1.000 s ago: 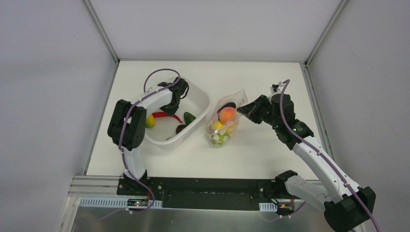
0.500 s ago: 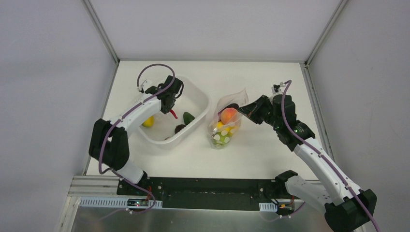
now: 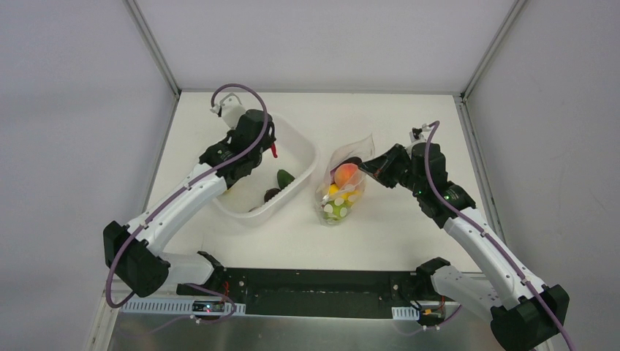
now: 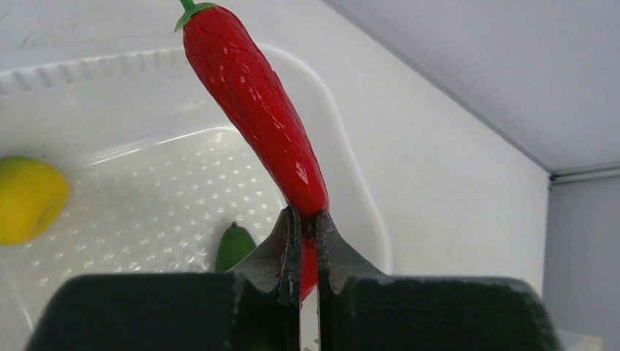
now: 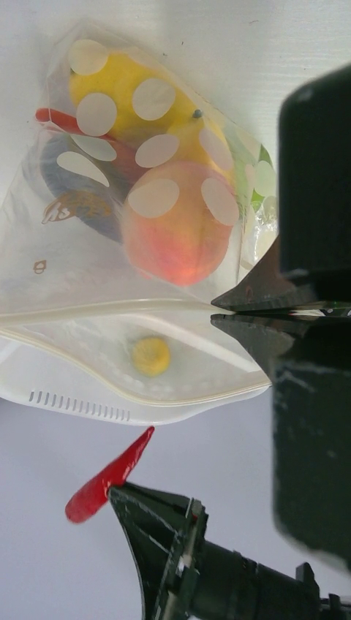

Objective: Place the food in the zip-top bag and seal the zipper
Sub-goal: Place the fake vegetable in the zipper food storage bag.

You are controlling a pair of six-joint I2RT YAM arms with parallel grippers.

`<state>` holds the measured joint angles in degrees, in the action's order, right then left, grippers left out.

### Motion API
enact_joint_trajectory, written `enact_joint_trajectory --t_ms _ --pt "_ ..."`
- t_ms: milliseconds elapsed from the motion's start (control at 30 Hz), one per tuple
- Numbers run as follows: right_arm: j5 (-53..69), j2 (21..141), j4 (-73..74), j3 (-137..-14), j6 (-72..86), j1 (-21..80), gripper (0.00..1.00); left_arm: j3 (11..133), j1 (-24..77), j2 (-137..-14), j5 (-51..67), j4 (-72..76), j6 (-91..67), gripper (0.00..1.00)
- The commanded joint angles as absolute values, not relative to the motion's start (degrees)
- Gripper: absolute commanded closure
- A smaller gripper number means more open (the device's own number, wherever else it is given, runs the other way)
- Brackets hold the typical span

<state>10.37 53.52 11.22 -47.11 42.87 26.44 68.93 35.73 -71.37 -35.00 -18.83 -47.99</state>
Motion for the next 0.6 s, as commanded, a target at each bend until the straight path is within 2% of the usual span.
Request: enact_joint_trajectory --t_ms 0,233,567 --pt "11.80 52.66 8.34 -48.69 43.66 26.19 1.00 69.78 39.05 -66.97 -30.36 -9.10 -38.83 1.00" --pt "14.41 54.46 6.77 -49.00 44.72 26.34 1.00 72.18 45.80 -66.85 -25.74 -3.70 -33.49 1.00" --pt "15.25 55.17 5.88 -49.09 45.09 26.44 1.00 77.82 54.93 -74.45 -24.60 -0.46 -28.11 1.00"
